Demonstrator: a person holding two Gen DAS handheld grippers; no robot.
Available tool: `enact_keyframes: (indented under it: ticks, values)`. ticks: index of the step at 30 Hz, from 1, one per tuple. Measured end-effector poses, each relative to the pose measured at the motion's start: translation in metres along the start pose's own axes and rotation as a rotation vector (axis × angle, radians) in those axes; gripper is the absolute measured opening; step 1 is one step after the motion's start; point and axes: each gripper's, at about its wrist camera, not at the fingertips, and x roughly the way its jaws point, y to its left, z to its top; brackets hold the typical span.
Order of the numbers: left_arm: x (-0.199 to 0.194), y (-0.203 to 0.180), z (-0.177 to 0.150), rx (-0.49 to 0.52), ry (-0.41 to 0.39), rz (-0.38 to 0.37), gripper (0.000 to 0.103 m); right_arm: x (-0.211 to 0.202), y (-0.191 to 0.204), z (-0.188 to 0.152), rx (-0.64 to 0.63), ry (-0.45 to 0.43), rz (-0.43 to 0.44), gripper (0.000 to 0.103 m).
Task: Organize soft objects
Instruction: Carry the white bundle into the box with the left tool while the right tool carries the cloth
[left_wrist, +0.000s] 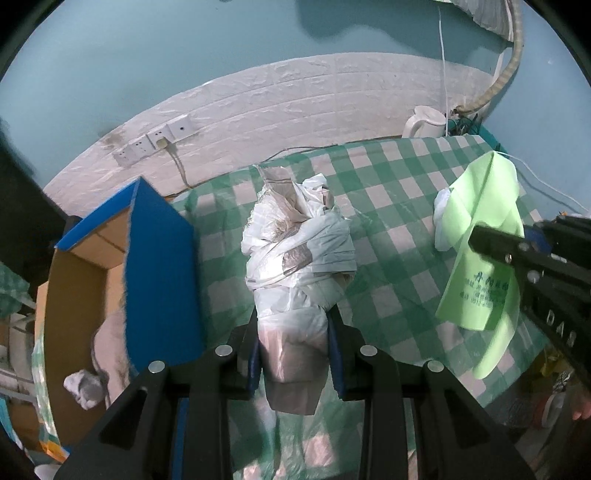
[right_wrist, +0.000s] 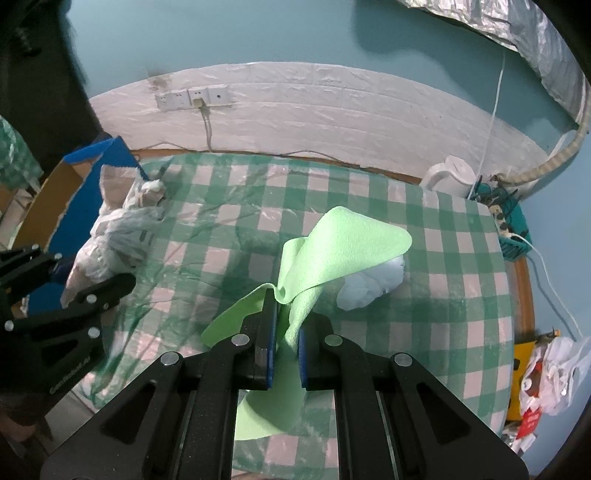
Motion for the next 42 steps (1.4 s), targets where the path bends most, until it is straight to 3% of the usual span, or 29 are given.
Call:
enact_keyframes:
  ticks: [9, 25, 42]
  values:
    - [-0.020, 0.027, -0.021, -0.050, 0.004, 0.027, 0.030, -0.014, 0.019, 0.002, -0.022, -0.014, 0.027, 0.008]
    - [-0.063, 0.078, -0.050, -0.134, -0.057, 0.065, 0.030, -0.039, 0.077, 0.016, -0.097, -0.052, 0.087, 0.008]
    - [-0.078, 0.133, -0.073, -0.226, -0.077, 0.109, 0.030, -0.052, 0.142, 0.037, -0.178, -0.070, 0.166, 0.008]
